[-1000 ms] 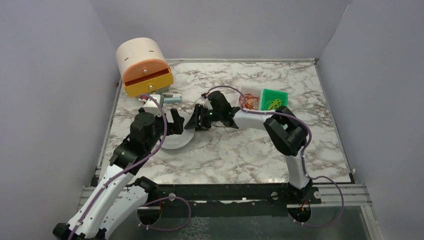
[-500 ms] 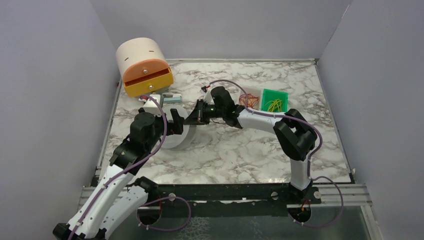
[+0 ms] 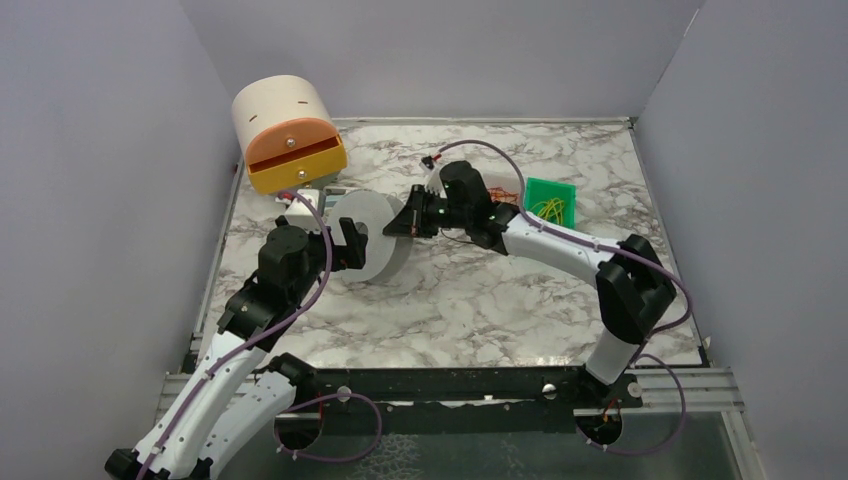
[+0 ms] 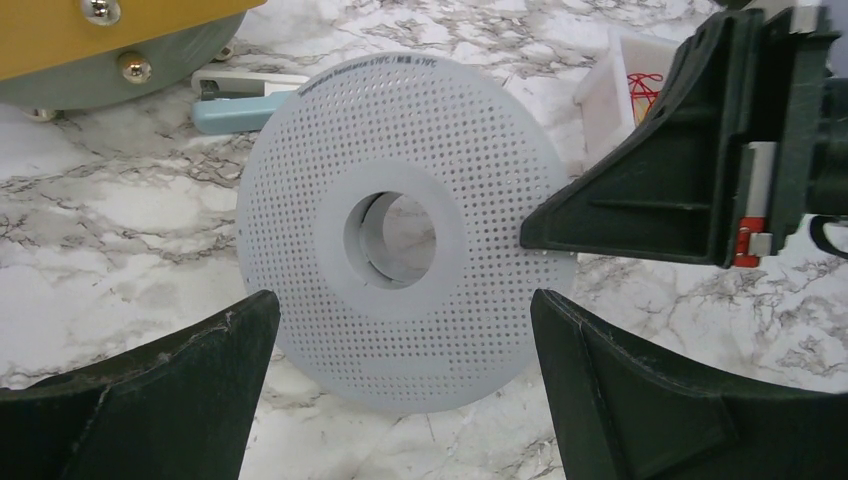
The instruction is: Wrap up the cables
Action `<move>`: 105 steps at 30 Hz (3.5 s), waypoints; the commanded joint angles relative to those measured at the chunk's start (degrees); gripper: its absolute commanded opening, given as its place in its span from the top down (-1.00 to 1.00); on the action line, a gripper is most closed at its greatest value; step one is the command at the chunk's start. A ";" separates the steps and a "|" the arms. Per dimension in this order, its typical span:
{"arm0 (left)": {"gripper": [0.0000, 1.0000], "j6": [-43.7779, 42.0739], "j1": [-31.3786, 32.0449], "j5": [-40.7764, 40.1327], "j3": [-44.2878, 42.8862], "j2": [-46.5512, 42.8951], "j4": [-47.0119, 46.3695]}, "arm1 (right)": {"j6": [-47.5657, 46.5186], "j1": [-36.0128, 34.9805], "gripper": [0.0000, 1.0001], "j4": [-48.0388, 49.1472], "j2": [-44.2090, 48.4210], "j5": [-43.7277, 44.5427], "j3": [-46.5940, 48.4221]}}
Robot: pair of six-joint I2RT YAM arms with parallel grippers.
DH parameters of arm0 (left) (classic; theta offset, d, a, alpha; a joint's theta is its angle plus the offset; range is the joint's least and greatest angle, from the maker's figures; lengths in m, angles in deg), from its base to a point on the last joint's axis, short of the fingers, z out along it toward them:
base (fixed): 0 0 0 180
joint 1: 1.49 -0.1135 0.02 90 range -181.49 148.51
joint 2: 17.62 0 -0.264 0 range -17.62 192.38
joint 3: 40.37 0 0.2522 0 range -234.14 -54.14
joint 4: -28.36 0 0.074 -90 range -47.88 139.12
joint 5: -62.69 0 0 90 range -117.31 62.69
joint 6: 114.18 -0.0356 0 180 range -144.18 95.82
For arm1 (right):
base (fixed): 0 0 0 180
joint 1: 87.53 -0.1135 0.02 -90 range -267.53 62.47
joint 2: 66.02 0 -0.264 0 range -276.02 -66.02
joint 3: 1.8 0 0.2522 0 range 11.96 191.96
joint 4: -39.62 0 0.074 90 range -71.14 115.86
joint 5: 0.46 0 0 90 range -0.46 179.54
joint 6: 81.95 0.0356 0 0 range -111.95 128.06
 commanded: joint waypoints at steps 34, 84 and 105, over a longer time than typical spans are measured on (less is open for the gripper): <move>-0.97 0.51 -0.61 1.21 -0.61 -1.52 -0.50 | -22.41 -6.86 0.98 -29.33 8.63 52.99 11.56; -0.97 0.37 -1.05 2.90 -0.52 -1.69 -0.97 | -19.14 -13.85 0.26 -35.94 2.05 62.73 14.30; -0.97 0.37 -1.05 2.97 -0.44 -1.58 -1.02 | -19.12 -14.36 0.16 -36.68 4.39 62.92 14.94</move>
